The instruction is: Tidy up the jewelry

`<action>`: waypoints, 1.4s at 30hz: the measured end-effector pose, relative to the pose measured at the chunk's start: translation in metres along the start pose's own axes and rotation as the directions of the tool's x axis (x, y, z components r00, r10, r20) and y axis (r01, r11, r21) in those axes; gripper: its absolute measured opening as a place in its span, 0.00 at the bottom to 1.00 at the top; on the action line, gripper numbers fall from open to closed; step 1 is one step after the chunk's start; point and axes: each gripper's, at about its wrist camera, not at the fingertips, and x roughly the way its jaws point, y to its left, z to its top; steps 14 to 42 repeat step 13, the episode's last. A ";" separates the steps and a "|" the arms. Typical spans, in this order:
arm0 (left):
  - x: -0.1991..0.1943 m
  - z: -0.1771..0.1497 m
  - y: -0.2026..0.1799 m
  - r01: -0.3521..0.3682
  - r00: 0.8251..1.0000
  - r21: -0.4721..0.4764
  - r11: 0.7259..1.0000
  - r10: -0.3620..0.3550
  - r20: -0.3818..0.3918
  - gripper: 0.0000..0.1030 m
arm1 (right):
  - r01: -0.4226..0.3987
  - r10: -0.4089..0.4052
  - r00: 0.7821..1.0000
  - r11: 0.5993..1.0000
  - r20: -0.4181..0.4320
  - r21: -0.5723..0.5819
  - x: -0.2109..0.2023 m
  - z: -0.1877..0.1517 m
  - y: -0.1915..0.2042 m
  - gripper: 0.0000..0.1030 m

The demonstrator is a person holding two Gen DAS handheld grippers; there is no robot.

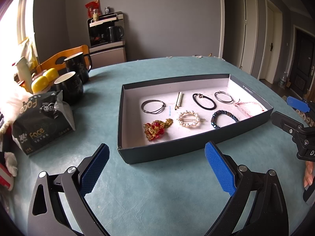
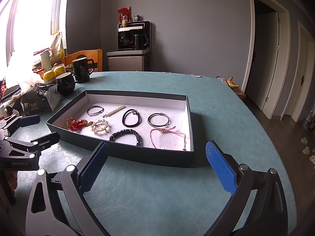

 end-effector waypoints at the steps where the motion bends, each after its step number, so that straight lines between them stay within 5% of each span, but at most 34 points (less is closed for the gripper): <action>1: 0.000 0.000 0.000 0.003 1.000 0.000 1.000 -0.003 -0.002 0.96 | 0.000 0.000 1.000 1.000 -0.001 0.000 0.000 0.000 0.000 0.95; 13: -0.010 0.003 0.014 -0.049 0.999 -0.011 0.999 0.049 -0.003 0.96 | -0.009 0.009 1.000 1.000 -0.016 0.023 0.005 0.001 -0.007 0.95; 42: -0.010 0.003 0.014 -0.049 0.999 -0.011 0.999 0.049 -0.003 0.96 | -0.009 0.009 1.000 1.000 -0.016 0.023 0.005 0.001 -0.007 0.95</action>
